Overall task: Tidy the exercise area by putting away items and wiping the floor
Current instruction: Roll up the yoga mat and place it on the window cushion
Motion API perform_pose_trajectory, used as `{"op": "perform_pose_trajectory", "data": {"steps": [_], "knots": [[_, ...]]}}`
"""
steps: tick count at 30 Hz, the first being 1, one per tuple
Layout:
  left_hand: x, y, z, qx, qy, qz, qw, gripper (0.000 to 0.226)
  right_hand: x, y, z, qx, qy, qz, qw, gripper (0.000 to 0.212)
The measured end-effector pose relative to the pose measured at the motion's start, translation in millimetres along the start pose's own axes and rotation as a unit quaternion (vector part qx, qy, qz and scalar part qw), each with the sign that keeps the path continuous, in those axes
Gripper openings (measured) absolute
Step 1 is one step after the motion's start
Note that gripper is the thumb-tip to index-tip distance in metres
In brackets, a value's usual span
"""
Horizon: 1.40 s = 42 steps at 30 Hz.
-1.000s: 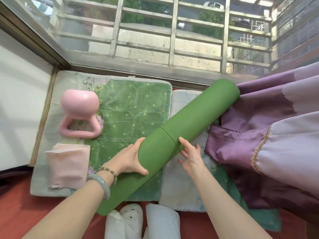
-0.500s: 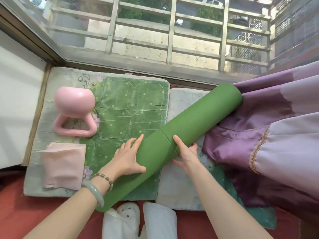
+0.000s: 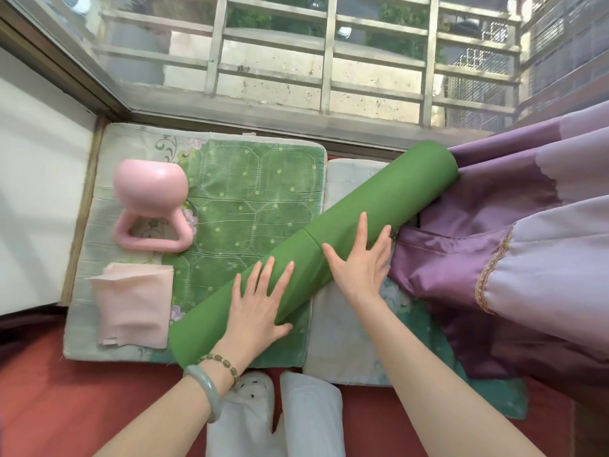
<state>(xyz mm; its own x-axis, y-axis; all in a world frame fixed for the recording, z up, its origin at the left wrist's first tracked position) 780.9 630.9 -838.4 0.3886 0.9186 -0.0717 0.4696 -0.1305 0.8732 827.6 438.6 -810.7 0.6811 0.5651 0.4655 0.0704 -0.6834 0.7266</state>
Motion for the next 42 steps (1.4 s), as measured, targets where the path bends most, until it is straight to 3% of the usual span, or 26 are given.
{"op": "perform_pose_trajectory", "data": {"steps": [4, 7, 14, 18, 23, 28, 32, 36, 39, 42], "knots": [[5.3, 2.3, -0.7, -0.014, 0.010, 0.015, 1.000, 0.135, 18.0, -9.3, -4.3, 0.022, 0.136, -0.164, 0.977, 0.071], [7.0, 4.8, 2.8, -0.025, 0.018, 0.017, 0.999, 0.132, 26.0, -15.1, -3.1, 0.032, 0.196, -0.205, 0.958, 0.063], [7.0, 2.5, 4.5, -0.026, 0.028, 0.026, 0.999, 0.130, 23.7, -20.9, 2.2, 0.072, 0.195, -0.231, 0.951, 0.062], [6.5, 7.6, 1.1, -0.016, 0.007, 0.054, 0.998, 0.116, 27.3, -16.2, -0.9, 0.087, 0.197, -0.232, 0.949, 0.066], [13.5, 57.0, -25.2, -0.019, -0.008, 0.081, 0.997, 0.111, 46.2, 15.3, -29.1, 0.108, 0.205, -0.257, 0.938, 0.069], [30.1, 154.1, -61.9, -0.015, 0.006, 0.071, 0.997, 0.116, 91.3, 78.3, -73.0, 0.169, 0.194, -0.265, 0.929, 0.072], [34.2, 251.9, -98.6, 0.045, -0.004, -0.011, 0.999, 0.084, 145.3, 151.5, -117.6, 0.244, 0.164, -0.212, 0.932, 0.068], [23.2, 389.3, -152.5, -0.016, -0.017, -0.145, 0.989, 0.064, 215.6, 251.6, -186.3, 0.274, 0.177, -0.111, 0.939, 0.069], [14.8, 473.5, -192.7, -0.046, -0.016, -0.278, 0.959, 0.065, 261.0, 333.0, -245.9, 0.265, 0.200, -0.022, 0.943, 0.072], [-5.5, 545.8, -229.6, -0.057, -0.052, -0.321, 0.944, 0.077, 293.1, 410.2, -301.5, 0.246, 0.224, 0.055, 0.942, 0.074]]}}
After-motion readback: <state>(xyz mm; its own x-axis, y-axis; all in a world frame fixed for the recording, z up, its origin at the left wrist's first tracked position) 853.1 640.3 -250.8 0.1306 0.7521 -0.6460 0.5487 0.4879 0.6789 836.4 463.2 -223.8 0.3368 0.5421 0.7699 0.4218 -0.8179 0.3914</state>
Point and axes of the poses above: each hand's wrist, its own z-axis towards the middle knuckle, its own y-axis out of the back of the hand, x = y × z, the point moved 8 cm from there along z, towards the middle knuckle, and after that the axes turned 9 degrees about z, right-handed, at the moved point
